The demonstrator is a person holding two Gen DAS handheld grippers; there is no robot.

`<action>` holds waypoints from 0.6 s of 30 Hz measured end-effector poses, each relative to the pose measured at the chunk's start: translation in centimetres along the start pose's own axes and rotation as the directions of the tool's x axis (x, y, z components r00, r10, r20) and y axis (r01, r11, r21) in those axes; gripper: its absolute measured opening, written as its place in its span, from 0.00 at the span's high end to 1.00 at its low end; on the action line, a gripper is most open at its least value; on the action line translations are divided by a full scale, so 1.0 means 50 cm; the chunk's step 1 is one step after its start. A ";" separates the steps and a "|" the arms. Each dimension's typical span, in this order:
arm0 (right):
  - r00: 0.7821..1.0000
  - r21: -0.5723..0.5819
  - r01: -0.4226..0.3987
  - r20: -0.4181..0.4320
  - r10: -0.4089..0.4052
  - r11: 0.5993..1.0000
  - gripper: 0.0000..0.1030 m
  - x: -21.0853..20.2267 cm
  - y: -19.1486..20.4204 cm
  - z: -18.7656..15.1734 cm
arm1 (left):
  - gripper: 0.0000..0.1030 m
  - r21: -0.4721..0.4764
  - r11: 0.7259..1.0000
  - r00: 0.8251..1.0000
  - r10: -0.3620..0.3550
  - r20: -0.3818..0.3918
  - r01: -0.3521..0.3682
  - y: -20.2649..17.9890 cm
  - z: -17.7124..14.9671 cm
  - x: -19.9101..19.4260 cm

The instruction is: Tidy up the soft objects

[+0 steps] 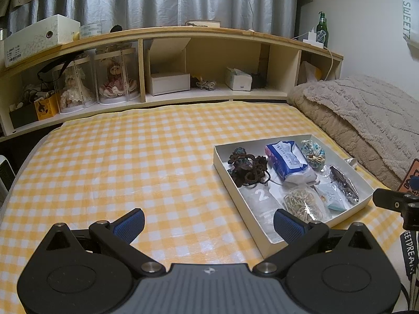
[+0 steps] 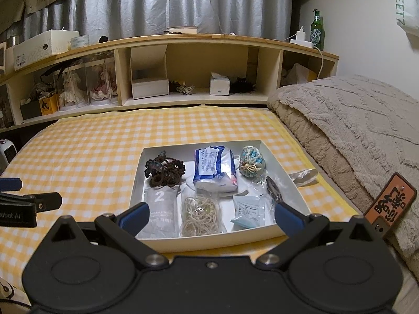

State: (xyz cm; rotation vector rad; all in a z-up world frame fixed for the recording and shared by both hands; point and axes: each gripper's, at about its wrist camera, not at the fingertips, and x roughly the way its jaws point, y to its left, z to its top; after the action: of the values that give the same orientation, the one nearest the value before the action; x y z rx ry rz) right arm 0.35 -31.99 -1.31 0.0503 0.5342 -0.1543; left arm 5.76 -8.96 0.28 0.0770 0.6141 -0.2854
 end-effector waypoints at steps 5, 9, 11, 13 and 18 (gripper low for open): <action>1.000 0.004 0.001 0.001 -0.001 1.000 0.00 0.000 -0.001 0.001 | 0.00 0.001 1.000 1.000 0.000 -0.001 0.000 0.000 0.000 0.000; 1.000 0.007 0.002 0.002 -0.002 1.000 0.00 -0.001 0.000 0.002 | 0.00 0.000 1.000 1.000 -0.002 -0.001 0.002 -0.001 0.000 0.000; 1.000 0.006 0.002 0.002 -0.002 1.000 0.00 0.000 0.000 0.002 | 0.00 0.000 1.000 1.000 -0.003 0.000 0.003 -0.005 0.001 -0.002; 1.000 0.006 0.001 0.001 -0.001 1.000 0.00 0.000 -0.001 0.002 | 0.00 -0.001 1.000 1.000 -0.003 0.000 0.003 -0.005 0.001 -0.002; 1.000 0.007 0.001 0.001 -0.002 1.000 0.00 0.000 0.000 0.002 | 0.00 -0.001 1.000 1.000 -0.003 0.001 0.003 -0.005 0.001 -0.002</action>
State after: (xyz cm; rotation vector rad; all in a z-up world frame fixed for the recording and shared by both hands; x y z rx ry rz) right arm 0.39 -32.00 -1.21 0.0563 0.5324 -0.1576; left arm 5.64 -9.20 0.36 0.0754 0.6135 -0.2884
